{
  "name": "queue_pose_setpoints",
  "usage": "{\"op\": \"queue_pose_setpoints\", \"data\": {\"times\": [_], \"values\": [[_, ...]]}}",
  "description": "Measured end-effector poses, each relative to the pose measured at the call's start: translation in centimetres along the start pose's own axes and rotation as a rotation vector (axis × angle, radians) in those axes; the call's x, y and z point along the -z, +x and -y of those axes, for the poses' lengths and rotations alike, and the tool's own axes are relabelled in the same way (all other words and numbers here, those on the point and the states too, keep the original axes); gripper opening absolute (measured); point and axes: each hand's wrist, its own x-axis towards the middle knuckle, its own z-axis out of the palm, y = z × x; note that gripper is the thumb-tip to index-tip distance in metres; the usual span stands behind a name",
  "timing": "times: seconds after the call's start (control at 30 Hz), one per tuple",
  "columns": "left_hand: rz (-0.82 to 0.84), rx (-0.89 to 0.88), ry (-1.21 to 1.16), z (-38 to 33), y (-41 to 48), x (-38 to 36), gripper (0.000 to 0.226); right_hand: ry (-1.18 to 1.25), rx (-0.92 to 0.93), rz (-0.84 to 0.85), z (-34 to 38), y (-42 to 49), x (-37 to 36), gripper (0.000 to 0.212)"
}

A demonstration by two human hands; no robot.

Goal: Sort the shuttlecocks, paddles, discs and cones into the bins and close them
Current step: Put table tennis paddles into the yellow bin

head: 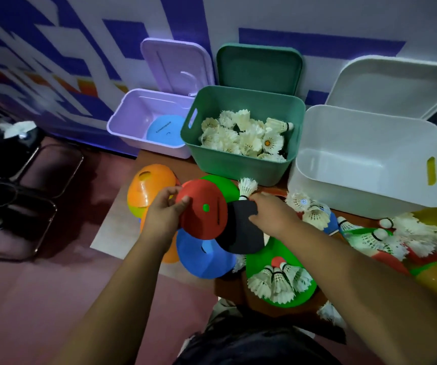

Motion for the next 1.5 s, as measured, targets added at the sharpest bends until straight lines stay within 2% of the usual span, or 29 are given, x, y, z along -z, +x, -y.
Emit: {"op": "queue_pose_setpoints", "data": {"times": [0.13,0.23,0.43,0.57,0.67,0.8,0.9,0.93,1.17,1.5], "values": [[-0.075,0.057,-0.101,-0.9,1.0,1.6,0.016,-0.002,-0.007,0.0,0.9,1.2,-0.1,0.04],[-0.151,0.086,-0.176,-2.0,3.2,3.1,0.03,0.087,-0.001,0.077,2.0,1.8,0.7,0.025],[-0.243,-0.021,-0.247,-7.0,9.8,6.2,0.018,0.301,0.046,0.077,5.6,2.0,4.7,0.007],[-0.343,-0.096,-0.177,-10.9,14.4,7.8,0.011,0.402,0.072,0.032,7.5,2.2,6.5,0.004],[-0.379,-0.098,-0.226,-13.0,16.9,8.4,0.017,0.465,0.075,0.019,8.4,2.5,7.2,0.009],[-0.27,0.116,-0.153,-12.6,19.0,8.5,0.028,0.532,0.053,-0.038,9.0,2.7,7.7,0.009],[-0.245,0.166,-0.058,-11.8,17.6,7.3,0.007,0.594,0.026,-0.096,8.6,2.2,8.6,0.007],[-0.217,0.163,-0.06,-11.8,16.2,6.3,0.003,0.615,0.019,-0.121,8.3,2.0,9.1,0.007],[0.061,0.045,-0.045,-11.4,9.2,-3.3,0.016,0.947,-0.057,-0.272,4.7,-2.1,13.2,0.006],[0.354,-0.123,0.006,-14.6,-0.5,-22.4,0.018,1.337,-0.321,-0.492,-9.5,-12.3,18.3,0.021]]}}
